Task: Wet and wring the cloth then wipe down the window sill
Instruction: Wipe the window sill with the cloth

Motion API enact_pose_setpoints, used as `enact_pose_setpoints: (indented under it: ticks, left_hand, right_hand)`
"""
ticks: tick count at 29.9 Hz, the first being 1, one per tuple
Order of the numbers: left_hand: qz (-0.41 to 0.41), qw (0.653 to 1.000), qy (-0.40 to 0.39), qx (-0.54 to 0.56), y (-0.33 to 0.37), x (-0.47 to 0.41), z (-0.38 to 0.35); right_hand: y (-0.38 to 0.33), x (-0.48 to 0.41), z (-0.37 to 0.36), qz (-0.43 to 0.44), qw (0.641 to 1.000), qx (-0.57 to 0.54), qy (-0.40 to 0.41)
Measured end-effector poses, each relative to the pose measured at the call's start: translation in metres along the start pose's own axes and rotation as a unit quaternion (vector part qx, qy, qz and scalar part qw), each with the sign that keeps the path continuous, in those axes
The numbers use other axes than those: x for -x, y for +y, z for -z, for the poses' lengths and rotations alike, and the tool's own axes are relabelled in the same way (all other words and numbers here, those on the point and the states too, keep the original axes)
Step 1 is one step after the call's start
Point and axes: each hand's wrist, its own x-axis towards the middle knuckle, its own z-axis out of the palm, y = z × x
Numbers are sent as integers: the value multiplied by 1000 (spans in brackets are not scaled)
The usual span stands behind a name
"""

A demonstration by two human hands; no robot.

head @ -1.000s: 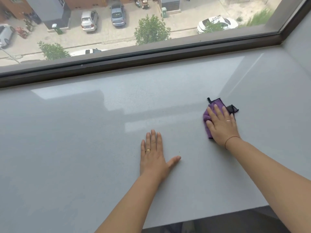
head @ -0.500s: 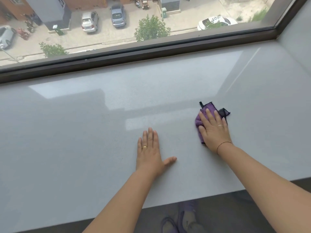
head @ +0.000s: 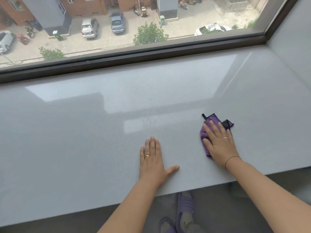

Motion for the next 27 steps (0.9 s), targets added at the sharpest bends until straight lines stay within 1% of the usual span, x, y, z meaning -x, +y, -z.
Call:
enact_pose_setpoints:
  ticks: [2, 4, 5, 8, 10, 12, 13, 14, 17, 20, 21, 22, 24, 27]
  left_hand:
    - [4, 1000, -6, -3, 0, 0, 0]
    - [7, 1000, -4, -3, 1, 0, -1]
    - [8, 1000, 2, -1, 1, 0, -2]
    - [8, 999, 20, 29, 1, 0, -3]
    - [5, 999, 32, 30, 0, 3, -5]
    - [7, 999, 45, 22, 1, 8, -8]
    - [8, 999, 50, 18, 2, 11, -10]
    - [8, 998, 53, 14, 3, 14, -12]
    - [3, 999, 51, 14, 14, 23, -21]
    - [21, 998, 58, 21, 25, 27, -27]
    - [32, 997, 62, 27, 28, 27, -27]
    - [42, 997, 64, 33, 31, 27, -27]
    - [53, 996, 61, 39, 34, 27, -26]
    - [57, 996, 58, 37, 37, 29, -23]
  right_hand:
    - [2, 5, 3, -60, 998, -11, -4]
    - [-22, 9, 2, -82, 996, -24, -4]
    - [-40, 14, -2, -63, 998, -25, -3]
    - [-83, 43, -21, 70, 997, -16, 2]
    - [-86, 55, -27, 135, 991, 0, -5]
    - [-67, 56, -27, 170, 985, 16, -3]
    - [-52, 55, -26, 162, 987, 21, 1]
    - [-36, 54, -24, 135, 991, 25, 7]
    - [1, 58, -15, 11, 1000, 29, 5]
    - [-19, 67, -17, -83, 996, -13, 12]
    - [-33, 72, -21, -87, 996, -22, 16]
    - [-49, 80, -27, -63, 998, -24, 20]
    - [-77, 101, -38, 41, 999, -15, 22]
    - [-72, 119, -39, 172, 985, 2, 10]
